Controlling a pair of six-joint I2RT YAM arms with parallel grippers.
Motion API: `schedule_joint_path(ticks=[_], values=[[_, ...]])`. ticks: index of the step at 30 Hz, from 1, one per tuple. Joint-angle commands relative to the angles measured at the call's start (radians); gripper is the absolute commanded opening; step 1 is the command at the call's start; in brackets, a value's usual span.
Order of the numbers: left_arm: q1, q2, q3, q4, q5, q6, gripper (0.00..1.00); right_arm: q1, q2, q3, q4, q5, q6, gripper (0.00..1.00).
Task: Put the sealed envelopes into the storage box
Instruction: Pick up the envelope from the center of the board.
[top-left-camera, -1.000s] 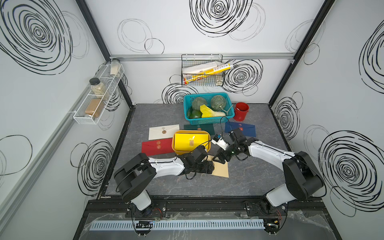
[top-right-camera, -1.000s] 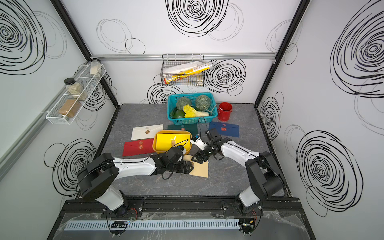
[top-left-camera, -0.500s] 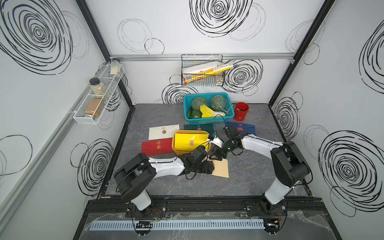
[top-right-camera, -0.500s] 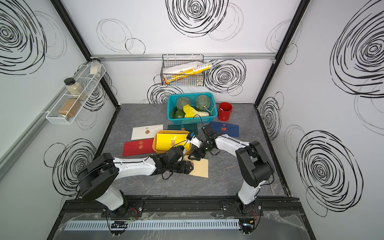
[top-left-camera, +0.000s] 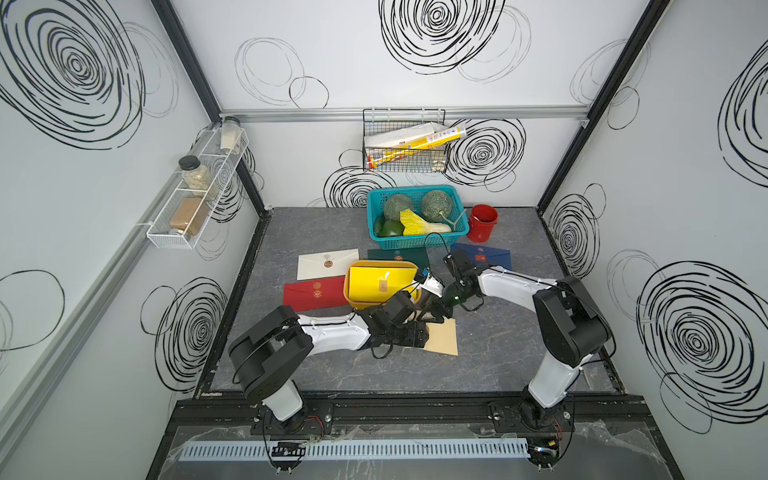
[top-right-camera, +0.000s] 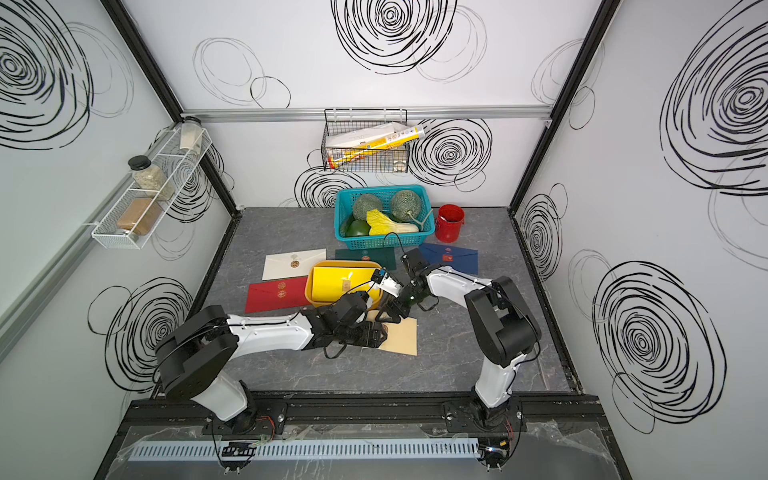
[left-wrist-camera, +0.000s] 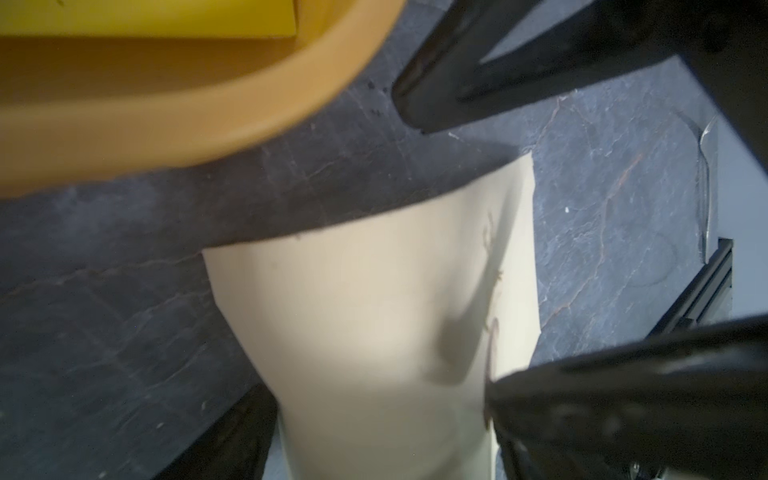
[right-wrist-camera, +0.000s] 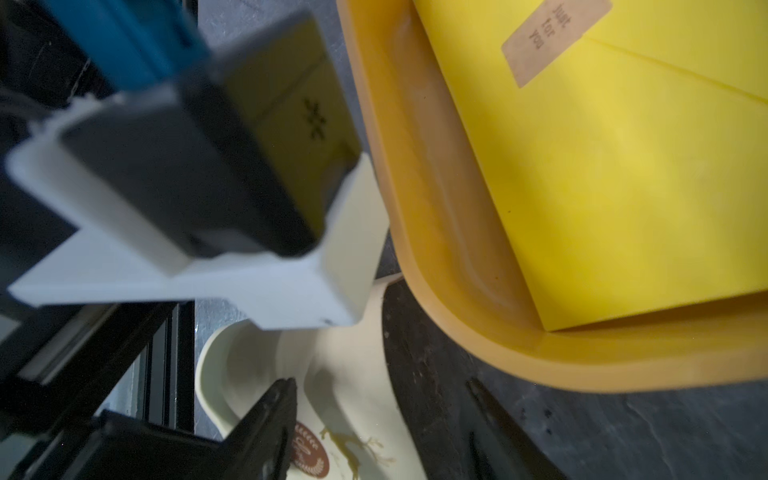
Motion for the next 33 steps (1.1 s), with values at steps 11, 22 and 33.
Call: schedule_joint_path(ticks=[11,22,33], values=[[0.003,0.067,-0.021,-0.131,-0.049,0.005,0.88,0.000,0.045,0.003,-0.033,-0.056,-0.013,0.44],[0.005,0.092,-0.017,-0.105,-0.069,-0.011,0.88,0.005,0.079,0.004,-0.054,-0.100,-0.043,0.08],[0.008,-0.093,0.055,-0.337,-0.192,-0.012,0.97,0.006,0.036,0.025,-0.095,-0.086,-0.032,0.00]])
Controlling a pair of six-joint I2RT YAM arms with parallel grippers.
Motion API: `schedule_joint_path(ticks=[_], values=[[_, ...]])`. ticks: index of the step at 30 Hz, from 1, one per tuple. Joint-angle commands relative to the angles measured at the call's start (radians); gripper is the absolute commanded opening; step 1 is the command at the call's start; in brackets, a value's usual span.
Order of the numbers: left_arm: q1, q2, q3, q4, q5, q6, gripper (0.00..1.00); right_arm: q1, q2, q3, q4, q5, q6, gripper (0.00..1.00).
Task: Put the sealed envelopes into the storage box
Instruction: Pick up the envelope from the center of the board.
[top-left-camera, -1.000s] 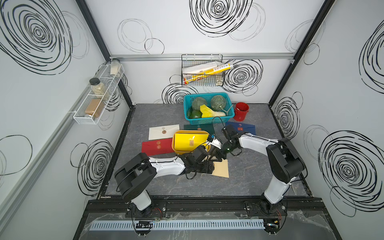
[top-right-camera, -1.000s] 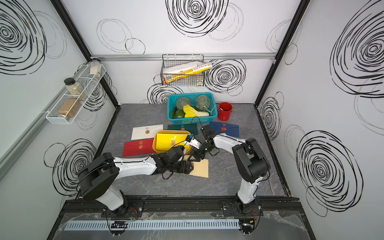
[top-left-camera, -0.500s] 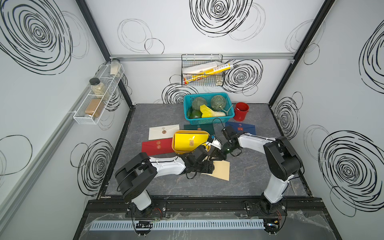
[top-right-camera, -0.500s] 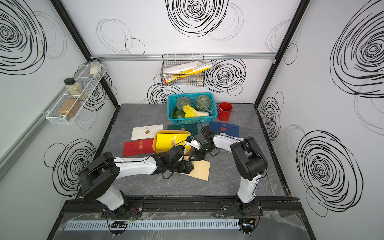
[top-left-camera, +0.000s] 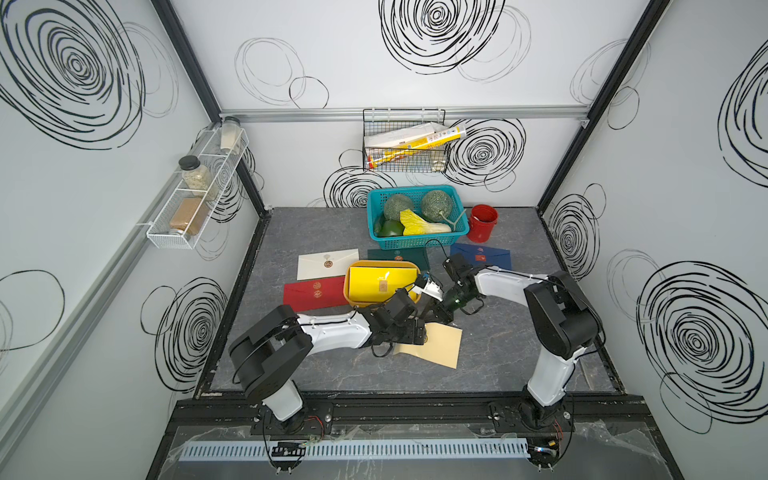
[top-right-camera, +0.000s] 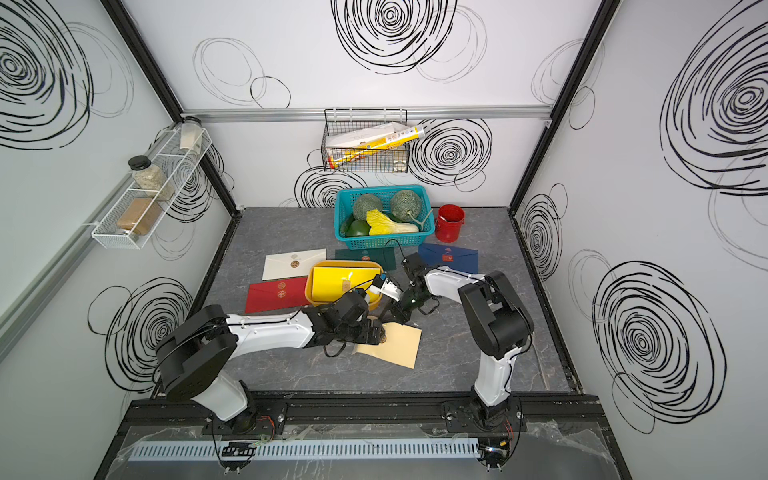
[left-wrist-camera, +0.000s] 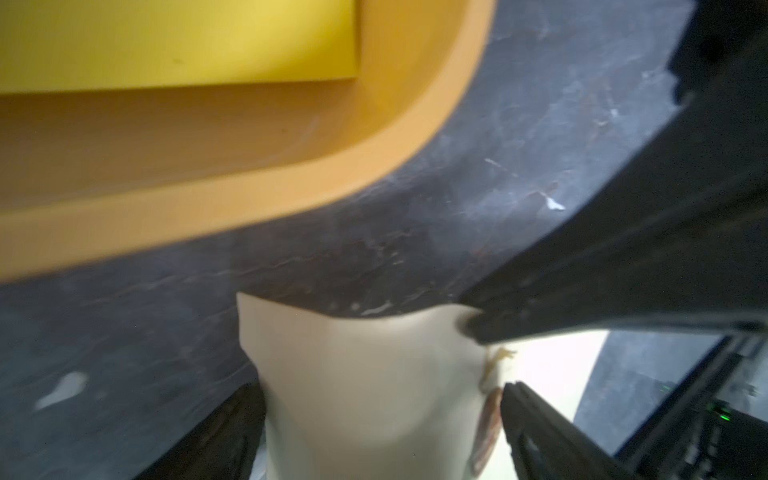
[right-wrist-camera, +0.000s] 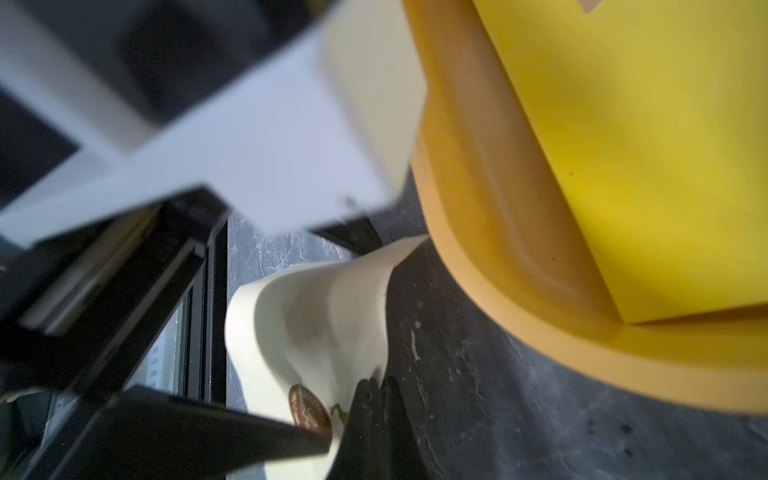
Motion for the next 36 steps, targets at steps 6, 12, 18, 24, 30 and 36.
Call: schedule_joint_path(ticks=[6,12,18,24,30,36], values=[[0.111,-0.282,0.044,-0.323,-0.170,-0.085,0.98,0.028,-0.056,0.026,-0.036,-0.008,0.015,0.00],[0.308,-0.407,0.088,-0.398,-0.178,-0.054,0.98,0.099,-0.071,0.089,-0.090,0.025,0.019,0.00],[0.596,-0.392,0.138,-0.407,-0.160,0.014,0.98,0.177,-0.118,0.161,-0.115,0.065,0.041,0.00],[0.713,-0.274,0.153,-0.349,-0.085,0.132,0.93,0.164,-0.174,0.298,-0.159,0.217,0.038,0.00],[0.681,-0.161,0.174,-0.331,-0.031,0.242,0.79,0.102,-0.111,0.494,-0.265,0.319,0.035,0.00],[0.625,-0.099,0.218,-0.332,-0.023,0.284,0.66,0.082,-0.104,0.525,-0.230,0.373,0.051,0.00]])
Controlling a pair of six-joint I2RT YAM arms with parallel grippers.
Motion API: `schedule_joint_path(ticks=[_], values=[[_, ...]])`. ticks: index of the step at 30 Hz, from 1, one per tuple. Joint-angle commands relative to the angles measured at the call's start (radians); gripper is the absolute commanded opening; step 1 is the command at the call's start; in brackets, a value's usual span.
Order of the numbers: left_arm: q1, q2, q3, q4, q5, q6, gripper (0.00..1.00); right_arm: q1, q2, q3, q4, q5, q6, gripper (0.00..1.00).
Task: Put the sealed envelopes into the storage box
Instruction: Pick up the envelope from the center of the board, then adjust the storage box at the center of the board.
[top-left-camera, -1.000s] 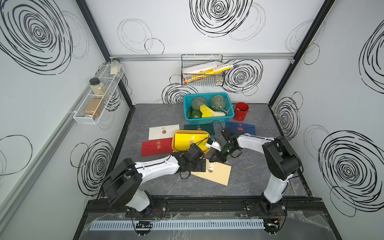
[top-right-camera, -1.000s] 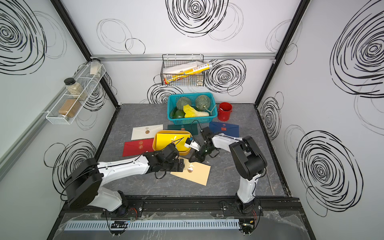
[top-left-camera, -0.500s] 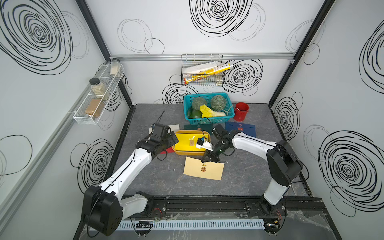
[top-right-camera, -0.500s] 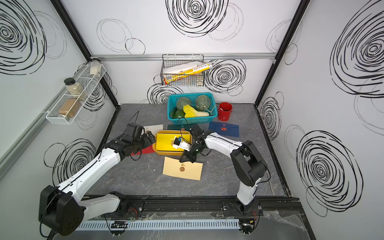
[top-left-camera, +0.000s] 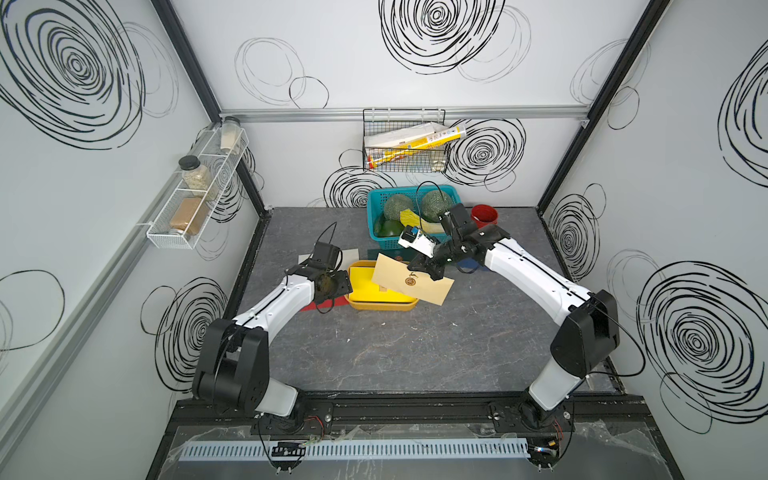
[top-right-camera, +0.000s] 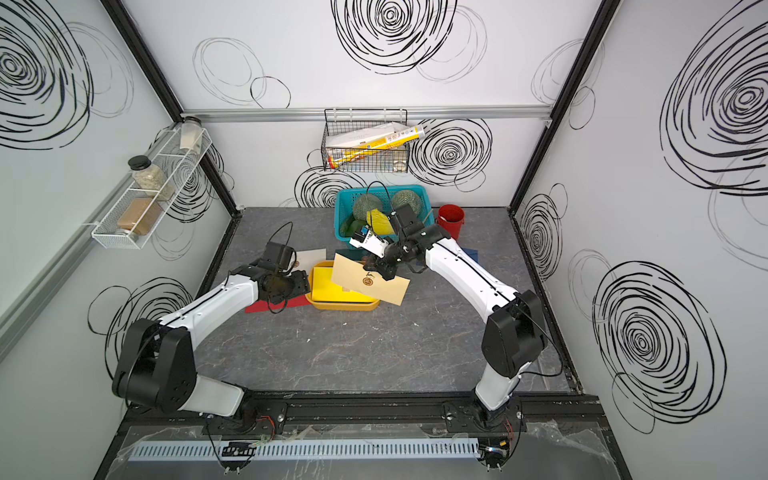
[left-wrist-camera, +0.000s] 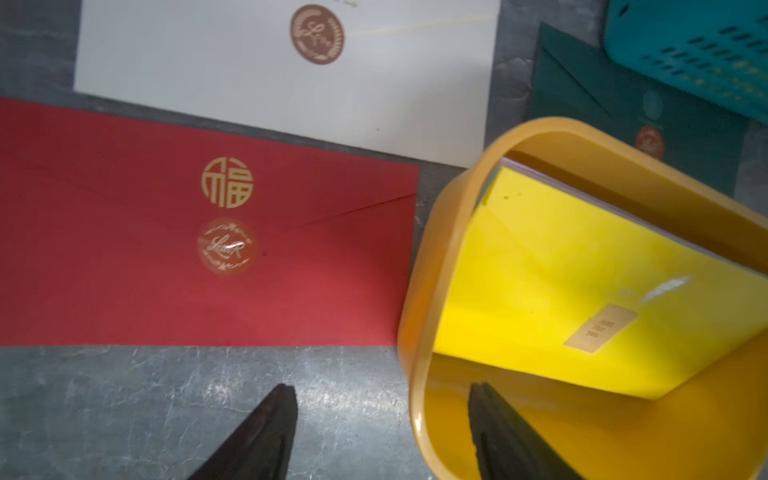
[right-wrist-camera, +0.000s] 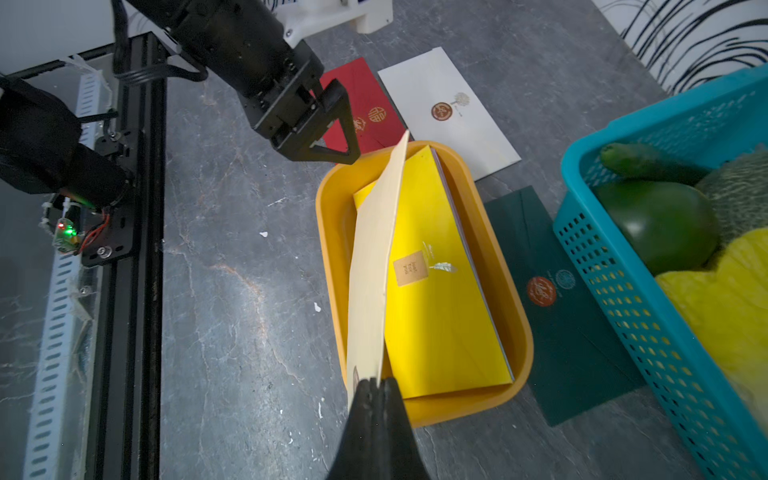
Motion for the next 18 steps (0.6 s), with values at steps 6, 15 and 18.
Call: schedule_joint_path(ticks=[6,15,18], values=[[-0.045,0.083,0.048,0.021,-0.021,0.065,0.56,-0.015,0.040,0.040,-0.015,0.077,0.034,0.00],[-0.054,0.132,0.043,0.030,-0.065,0.103,0.38,-0.031,-0.007,-0.025,0.047,0.065,0.058,0.00],[-0.080,0.136,0.042,0.027,-0.063,0.105,0.27,-0.031,-0.005,-0.007,0.042,0.063,0.048,0.00]])
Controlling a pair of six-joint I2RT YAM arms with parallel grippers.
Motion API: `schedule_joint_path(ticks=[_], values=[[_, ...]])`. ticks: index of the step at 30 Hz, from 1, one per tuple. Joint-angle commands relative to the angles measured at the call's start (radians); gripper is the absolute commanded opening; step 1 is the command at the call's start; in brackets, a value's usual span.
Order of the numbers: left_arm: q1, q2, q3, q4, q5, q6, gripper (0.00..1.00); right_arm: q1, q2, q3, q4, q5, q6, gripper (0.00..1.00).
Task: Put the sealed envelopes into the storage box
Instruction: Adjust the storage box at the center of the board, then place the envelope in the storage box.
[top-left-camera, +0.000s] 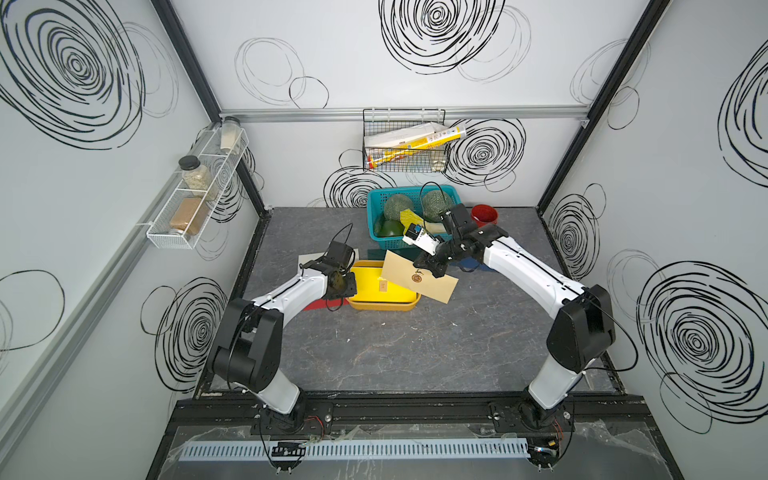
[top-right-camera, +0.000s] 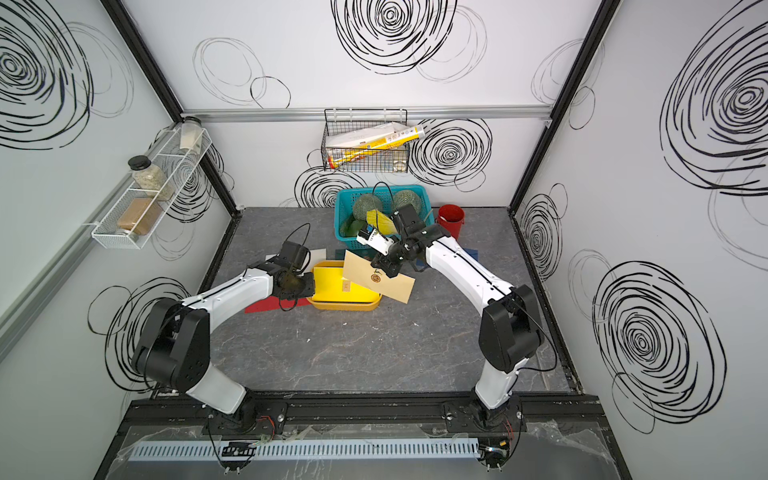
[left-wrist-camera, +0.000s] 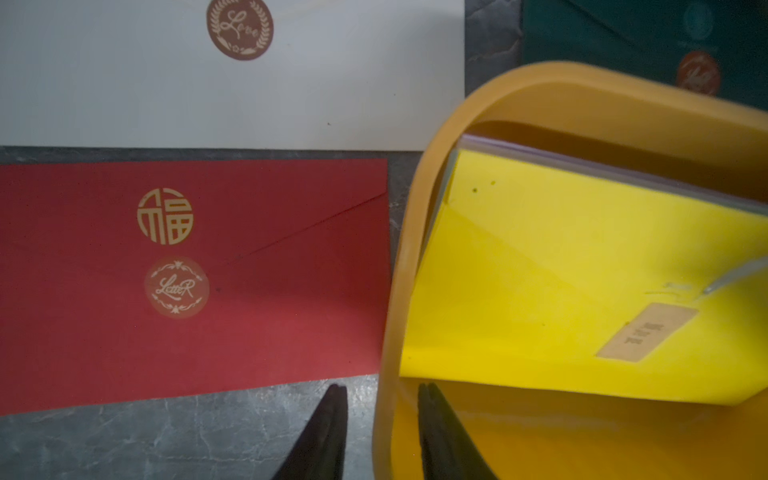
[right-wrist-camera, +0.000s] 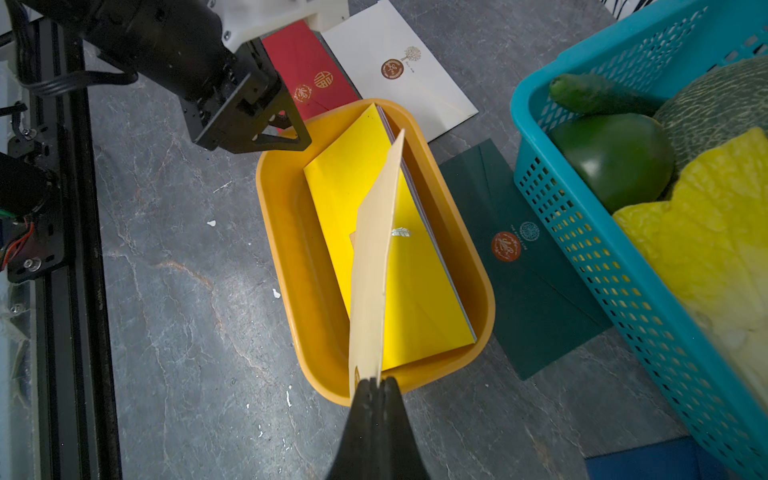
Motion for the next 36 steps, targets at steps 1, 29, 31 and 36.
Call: schedule_joint_path(ticks=[1,29,31,36], values=[[-0.035,0.009,0.009,0.014,-0.007,0.019,0.25,-0.001,-0.032,0.016,0.008,-0.006,0.003,0.00],[0.009,-0.270,0.035,-0.088,-0.043,-0.160,0.69,0.008,-0.009,-0.072,-0.049,-0.175,-0.116,0.00],[0.044,-0.276,0.041,-0.103,-0.035,-0.148,0.69,0.021,0.018,-0.071,-0.051,-0.174,-0.120,0.00],[0.057,-0.292,0.034,-0.104,-0.031,-0.135,0.68,0.039,0.102,-0.046,-0.083,-0.123,-0.134,0.00]])
